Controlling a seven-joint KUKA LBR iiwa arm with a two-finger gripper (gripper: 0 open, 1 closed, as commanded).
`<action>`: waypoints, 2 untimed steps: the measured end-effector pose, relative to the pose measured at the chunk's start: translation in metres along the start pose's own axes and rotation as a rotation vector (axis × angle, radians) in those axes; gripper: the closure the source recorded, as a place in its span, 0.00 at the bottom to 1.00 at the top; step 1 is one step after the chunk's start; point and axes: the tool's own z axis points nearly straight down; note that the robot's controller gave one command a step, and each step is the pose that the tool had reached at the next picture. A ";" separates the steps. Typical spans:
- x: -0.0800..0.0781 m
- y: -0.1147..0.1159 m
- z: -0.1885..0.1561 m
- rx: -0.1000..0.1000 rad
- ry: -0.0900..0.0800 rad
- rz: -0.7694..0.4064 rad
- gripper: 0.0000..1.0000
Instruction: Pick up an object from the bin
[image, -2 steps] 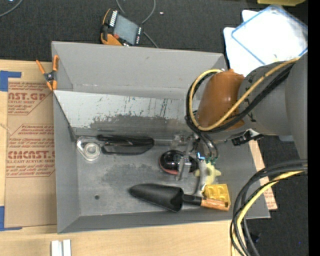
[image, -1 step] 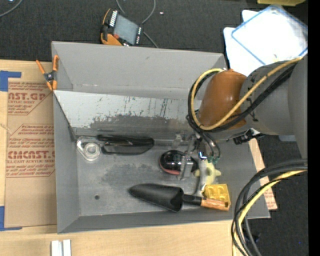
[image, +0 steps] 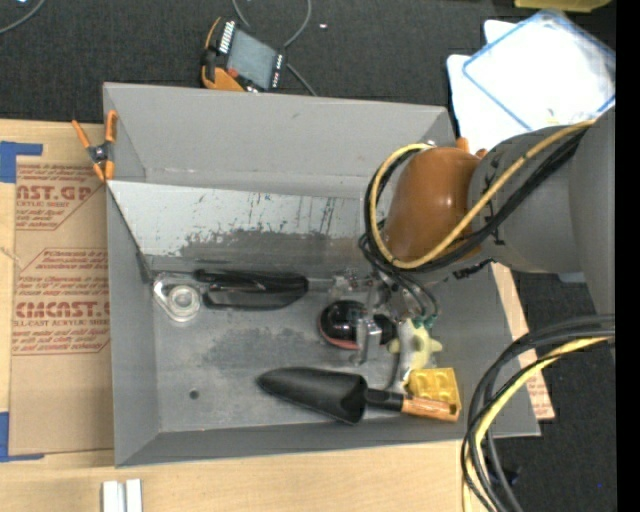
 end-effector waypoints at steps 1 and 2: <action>0.003 -0.017 -0.068 0.004 -0.012 0.134 0.00; 0.037 -0.040 0.025 -0.002 0.006 0.063 0.00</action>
Offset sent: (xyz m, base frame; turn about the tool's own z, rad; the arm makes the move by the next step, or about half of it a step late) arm -0.0305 -0.0446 -0.0231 0.0618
